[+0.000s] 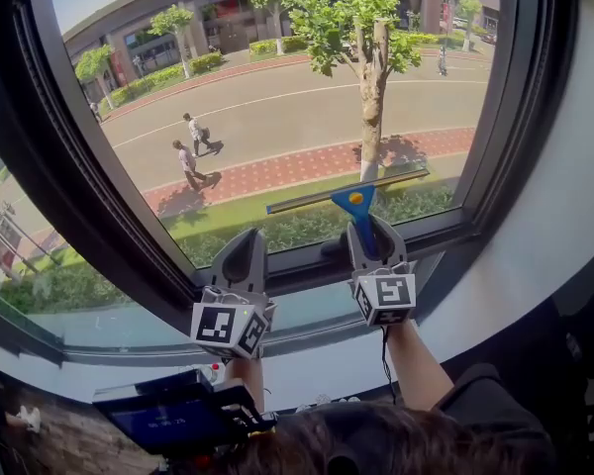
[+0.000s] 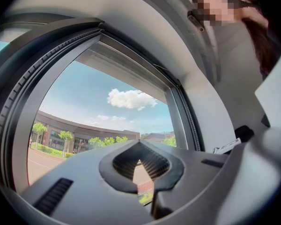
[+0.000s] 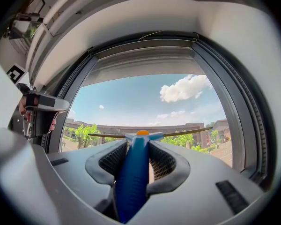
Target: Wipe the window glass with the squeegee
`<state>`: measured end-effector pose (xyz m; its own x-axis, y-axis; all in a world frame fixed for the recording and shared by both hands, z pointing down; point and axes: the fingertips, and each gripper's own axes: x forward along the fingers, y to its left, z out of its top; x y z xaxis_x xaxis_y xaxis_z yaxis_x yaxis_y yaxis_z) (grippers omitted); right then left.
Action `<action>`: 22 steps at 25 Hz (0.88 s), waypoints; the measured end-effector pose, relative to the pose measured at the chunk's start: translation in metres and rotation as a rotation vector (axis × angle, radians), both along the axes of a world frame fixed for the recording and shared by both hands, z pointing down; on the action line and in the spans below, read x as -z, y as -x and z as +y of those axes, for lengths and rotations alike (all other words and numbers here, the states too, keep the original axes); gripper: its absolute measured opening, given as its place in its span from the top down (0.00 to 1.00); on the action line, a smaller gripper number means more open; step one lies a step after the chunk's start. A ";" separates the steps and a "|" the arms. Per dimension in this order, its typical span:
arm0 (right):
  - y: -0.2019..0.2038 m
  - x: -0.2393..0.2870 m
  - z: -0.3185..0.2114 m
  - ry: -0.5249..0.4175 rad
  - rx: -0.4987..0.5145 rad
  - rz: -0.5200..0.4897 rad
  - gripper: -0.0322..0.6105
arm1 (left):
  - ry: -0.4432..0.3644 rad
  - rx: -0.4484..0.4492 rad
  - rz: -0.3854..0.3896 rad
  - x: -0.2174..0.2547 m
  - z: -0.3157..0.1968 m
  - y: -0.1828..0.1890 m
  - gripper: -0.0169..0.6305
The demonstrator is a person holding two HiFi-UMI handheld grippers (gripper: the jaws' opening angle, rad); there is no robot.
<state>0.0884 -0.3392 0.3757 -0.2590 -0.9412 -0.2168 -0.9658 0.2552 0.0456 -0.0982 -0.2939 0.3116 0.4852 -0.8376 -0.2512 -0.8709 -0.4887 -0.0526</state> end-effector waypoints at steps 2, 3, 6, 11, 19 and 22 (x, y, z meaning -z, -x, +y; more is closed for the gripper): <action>0.000 -0.004 0.000 0.008 0.002 0.001 0.73 | 0.002 0.000 0.000 0.000 0.000 -0.001 0.97; 0.000 -0.006 0.000 0.011 0.002 0.001 0.73 | 0.004 0.000 0.000 0.000 0.000 -0.001 0.97; 0.000 -0.011 0.001 0.018 0.003 0.004 0.73 | 0.009 -0.004 0.000 -0.001 0.000 -0.003 0.97; 0.000 -0.022 0.000 0.036 0.006 0.001 0.73 | 0.011 -0.011 -0.006 -0.004 -0.001 -0.008 0.97; 0.001 -0.041 0.000 0.091 0.006 -0.015 0.73 | 0.011 -0.007 -0.009 -0.001 -0.001 -0.008 0.97; 0.002 -0.044 0.000 0.099 0.008 -0.005 0.73 | 0.012 -0.007 -0.010 0.000 -0.001 -0.008 0.97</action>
